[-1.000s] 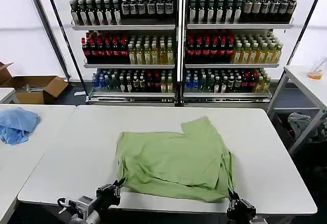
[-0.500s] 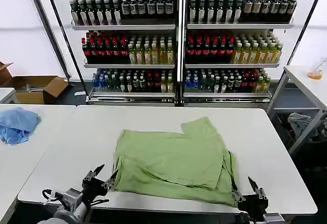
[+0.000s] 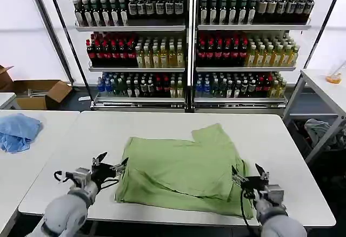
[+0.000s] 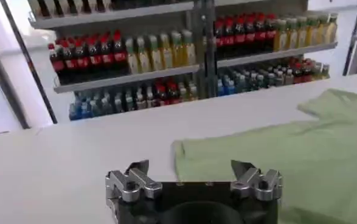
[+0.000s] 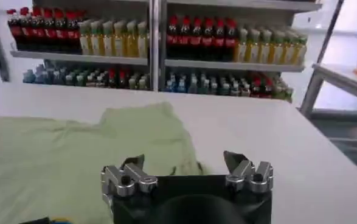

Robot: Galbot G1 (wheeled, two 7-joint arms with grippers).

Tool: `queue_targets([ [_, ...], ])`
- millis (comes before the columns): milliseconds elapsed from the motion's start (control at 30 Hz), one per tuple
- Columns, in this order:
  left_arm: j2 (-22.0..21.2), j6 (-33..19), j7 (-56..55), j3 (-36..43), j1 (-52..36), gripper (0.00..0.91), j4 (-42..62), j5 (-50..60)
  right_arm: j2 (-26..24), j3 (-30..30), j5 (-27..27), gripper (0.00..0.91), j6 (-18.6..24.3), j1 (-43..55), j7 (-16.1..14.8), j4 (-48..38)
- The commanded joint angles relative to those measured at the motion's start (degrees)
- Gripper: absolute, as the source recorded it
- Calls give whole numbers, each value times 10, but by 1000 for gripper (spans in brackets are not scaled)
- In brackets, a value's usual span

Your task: Fold and organize the clothes.

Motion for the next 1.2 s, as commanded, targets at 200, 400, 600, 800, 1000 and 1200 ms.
queue_targets([
  [200, -40, 27, -10, 161, -272, 907, 240, -7, 42, -168, 86, 907, -21, 380, 30, -334],
  [400, -56, 27, -13, 186, -299, 907, 288, -4, 68, -182, 94, 907, -20, 442, 20, -425],
  [600, -75, 27, -14, 188, -311, 907, 339, 3, 93, -195, 96, 907, -20, 480, 12, -508],
  [800, -79, 27, -13, 183, -307, 907, 349, 4, 108, -203, 90, 907, -20, 496, 5, -568],
  [1000, -75, 27, -13, 180, -293, 856, 334, 3, 115, -204, 93, 907, -20, 495, 2, -585],
  [1200, -68, 27, -4, 179, -275, 101, 311, -1, 121, -201, 97, 806, -20, 491, -1, -593],
])
